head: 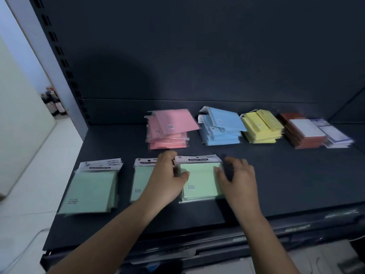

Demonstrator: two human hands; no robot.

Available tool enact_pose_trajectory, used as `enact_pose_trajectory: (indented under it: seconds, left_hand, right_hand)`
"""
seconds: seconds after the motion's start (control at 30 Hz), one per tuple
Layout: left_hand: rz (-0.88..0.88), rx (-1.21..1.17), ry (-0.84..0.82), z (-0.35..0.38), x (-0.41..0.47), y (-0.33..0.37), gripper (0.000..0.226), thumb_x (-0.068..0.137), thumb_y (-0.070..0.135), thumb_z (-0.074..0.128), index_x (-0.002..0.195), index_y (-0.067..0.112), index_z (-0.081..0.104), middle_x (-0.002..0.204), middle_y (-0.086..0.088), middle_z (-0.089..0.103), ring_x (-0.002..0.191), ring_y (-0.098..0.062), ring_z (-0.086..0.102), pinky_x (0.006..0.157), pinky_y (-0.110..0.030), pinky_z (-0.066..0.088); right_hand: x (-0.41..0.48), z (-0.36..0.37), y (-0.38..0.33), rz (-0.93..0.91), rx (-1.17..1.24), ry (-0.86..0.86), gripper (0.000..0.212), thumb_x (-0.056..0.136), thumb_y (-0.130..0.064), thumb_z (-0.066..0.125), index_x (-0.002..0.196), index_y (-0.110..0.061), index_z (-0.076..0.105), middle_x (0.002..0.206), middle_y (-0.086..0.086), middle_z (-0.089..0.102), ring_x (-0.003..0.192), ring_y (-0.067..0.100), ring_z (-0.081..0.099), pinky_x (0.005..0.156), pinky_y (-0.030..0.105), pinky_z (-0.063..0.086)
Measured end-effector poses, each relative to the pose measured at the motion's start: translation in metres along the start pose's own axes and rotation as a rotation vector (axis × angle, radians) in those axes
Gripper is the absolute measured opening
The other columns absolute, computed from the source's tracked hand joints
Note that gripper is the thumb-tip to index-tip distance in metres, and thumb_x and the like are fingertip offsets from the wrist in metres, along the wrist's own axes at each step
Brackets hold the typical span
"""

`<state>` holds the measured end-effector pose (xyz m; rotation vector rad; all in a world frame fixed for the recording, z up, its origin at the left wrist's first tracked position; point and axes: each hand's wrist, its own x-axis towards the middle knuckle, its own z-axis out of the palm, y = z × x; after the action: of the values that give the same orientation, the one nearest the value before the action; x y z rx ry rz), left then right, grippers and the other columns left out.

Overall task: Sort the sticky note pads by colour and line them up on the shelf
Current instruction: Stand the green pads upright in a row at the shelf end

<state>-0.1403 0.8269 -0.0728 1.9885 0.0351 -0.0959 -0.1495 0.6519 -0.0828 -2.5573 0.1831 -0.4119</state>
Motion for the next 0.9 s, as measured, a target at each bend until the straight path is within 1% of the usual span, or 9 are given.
enact_pose_trajectory:
  seconds: [0.03, 0.13, 0.3, 0.4, 0.47, 0.53, 0.6, 0.77, 0.9]
  left_hand:
    - [-0.065, -0.071, -0.043, 0.001, -0.003, 0.0, 0.048, 0.084, 0.016, 0.065, 0.126, 0.017, 0.041, 0.118, -0.002, 0.051, 0.098, -0.012, 0.055, 0.086, -0.02, 0.043]
    - [-0.287, -0.294, -0.16, 0.005, -0.01, 0.006, 0.041, 0.084, 0.016, 0.064, 0.116, 0.028, 0.041, 0.115, 0.001, 0.053, 0.099, -0.009, 0.053, 0.073, -0.018, 0.04]
    - [-0.404, -0.551, -0.012, 0.014, -0.001, 0.013, 0.053, 0.077, -0.003, 0.064, 0.122, 0.014, 0.042, 0.111, -0.009, 0.058, 0.105, -0.025, 0.056, 0.086, -0.033, 0.044]
    - [-0.42, -0.702, 0.137, 0.019, 0.0, 0.016, 0.049, 0.076, -0.015, 0.06, 0.112, 0.011, 0.041, 0.097, -0.002, 0.058, 0.086, -0.016, 0.059, 0.065, -0.023, 0.046]
    - [-0.442, -0.781, 0.139, 0.02, 0.001, 0.019, 0.042, 0.076, -0.018, 0.057, 0.109, 0.005, 0.045, 0.095, -0.003, 0.062, 0.08, -0.015, 0.062, 0.053, -0.02, 0.046]
    - [-0.42, -0.794, 0.056, 0.019, 0.002, 0.02, 0.028, 0.076, -0.02, 0.056, 0.097, -0.002, 0.06, 0.085, -0.009, 0.071, 0.072, -0.02, 0.068, 0.047, -0.021, 0.05]
    - [-0.333, -0.749, -0.001, 0.018, 0.002, 0.022, 0.026, 0.076, -0.017, 0.058, 0.082, 0.007, 0.066, 0.07, -0.001, 0.073, 0.065, -0.016, 0.069, 0.046, -0.018, 0.049]
    - [0.039, -0.486, 0.045, 0.022, -0.001, 0.022, 0.043, 0.081, -0.005, 0.062, 0.107, 0.03, 0.062, 0.099, 0.009, 0.071, 0.094, -0.006, 0.065, 0.081, -0.021, 0.052]
    - [0.108, -0.341, -0.006, 0.027, -0.001, 0.013, 0.052, 0.084, -0.003, 0.06, 0.118, 0.036, 0.052, 0.112, 0.016, 0.065, 0.104, 0.002, 0.059, 0.087, -0.014, 0.045]
  right_hand:
    - [-0.001, -0.002, 0.001, 0.028, -0.039, -0.021, 0.035, 0.089, -0.032, 0.059, 0.111, -0.005, 0.063, 0.103, 0.011, 0.056, 0.098, 0.026, 0.044, 0.086, 0.036, 0.038]
    - [-0.002, -0.005, 0.002, 0.108, -0.096, -0.161, 0.043, 0.09, -0.044, 0.052, 0.09, -0.004, 0.067, 0.093, 0.01, 0.051, 0.095, 0.028, 0.042, 0.085, 0.036, 0.038]
    - [-0.002, -0.001, -0.003, 0.169, 0.063, -0.259, 0.038, 0.09, -0.039, 0.055, 0.078, -0.004, 0.062, 0.086, 0.007, 0.044, 0.095, 0.03, 0.044, 0.085, 0.034, 0.037]
    - [-0.001, 0.002, 0.002, 0.24, 0.204, -0.264, 0.03, 0.09, -0.038, 0.056, 0.086, -0.009, 0.063, 0.096, 0.009, 0.053, 0.101, 0.028, 0.047, 0.091, 0.037, 0.04]
    - [-0.001, 0.002, 0.004, 0.302, 0.386, -0.248, 0.027, 0.09, -0.034, 0.057, 0.098, -0.01, 0.064, 0.099, 0.004, 0.062, 0.099, 0.022, 0.056, 0.087, 0.037, 0.047]
    - [-0.001, -0.001, 0.005, 0.344, 0.682, -0.219, 0.018, 0.089, -0.024, 0.061, 0.101, -0.01, 0.064, 0.091, -0.003, 0.069, 0.087, 0.013, 0.064, 0.072, 0.023, 0.052]
    - [0.0, -0.005, 0.009, 0.302, 0.899, -0.154, 0.01, 0.087, -0.013, 0.063, 0.097, -0.012, 0.064, 0.086, -0.005, 0.071, 0.082, 0.01, 0.065, 0.067, 0.016, 0.051]
    - [0.006, -0.011, 0.015, 0.119, 1.003, -0.082, 0.036, 0.085, -0.01, 0.06, 0.122, -0.012, 0.056, 0.104, -0.005, 0.069, 0.096, 0.005, 0.064, 0.077, 0.016, 0.051]
    - [0.003, -0.006, 0.019, 0.111, 0.993, -0.134, 0.036, 0.089, -0.004, 0.057, 0.122, -0.017, 0.053, 0.107, -0.007, 0.069, 0.103, 0.006, 0.063, 0.078, 0.015, 0.05]
